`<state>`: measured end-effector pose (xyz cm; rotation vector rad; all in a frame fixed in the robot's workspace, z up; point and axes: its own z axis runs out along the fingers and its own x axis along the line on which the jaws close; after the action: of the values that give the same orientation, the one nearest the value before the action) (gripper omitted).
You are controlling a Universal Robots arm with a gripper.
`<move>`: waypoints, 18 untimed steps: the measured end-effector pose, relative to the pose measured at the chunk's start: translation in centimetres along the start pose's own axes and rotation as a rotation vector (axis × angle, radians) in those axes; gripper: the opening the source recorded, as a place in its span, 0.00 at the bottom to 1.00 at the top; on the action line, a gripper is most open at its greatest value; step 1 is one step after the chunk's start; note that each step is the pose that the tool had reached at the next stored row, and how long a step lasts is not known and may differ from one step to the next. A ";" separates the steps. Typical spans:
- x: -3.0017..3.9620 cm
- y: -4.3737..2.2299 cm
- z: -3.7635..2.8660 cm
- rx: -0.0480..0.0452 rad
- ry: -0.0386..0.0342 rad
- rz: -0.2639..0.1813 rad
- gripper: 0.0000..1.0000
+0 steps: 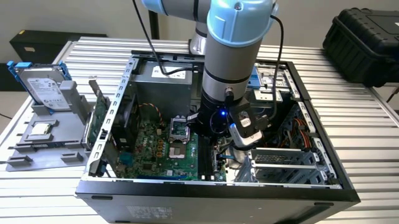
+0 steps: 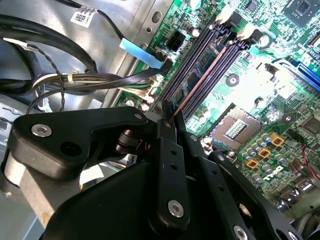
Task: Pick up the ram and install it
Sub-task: 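Insert the ram into the slot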
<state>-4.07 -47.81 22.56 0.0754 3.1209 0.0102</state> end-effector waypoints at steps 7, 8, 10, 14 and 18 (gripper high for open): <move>0.00 0.00 0.00 0.0000 0.0012 0.000 0.00; 0.00 0.00 0.00 0.0000 0.0013 0.000 0.00; 0.00 -0.02 0.05 -0.0004 0.0013 0.000 0.00; -0.01 -0.20 0.28 -0.0002 0.0020 0.000 0.00; -0.01 -0.46 0.63 -0.0004 0.0021 0.000 0.00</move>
<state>-4.07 -48.27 21.93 0.0756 3.1229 0.0108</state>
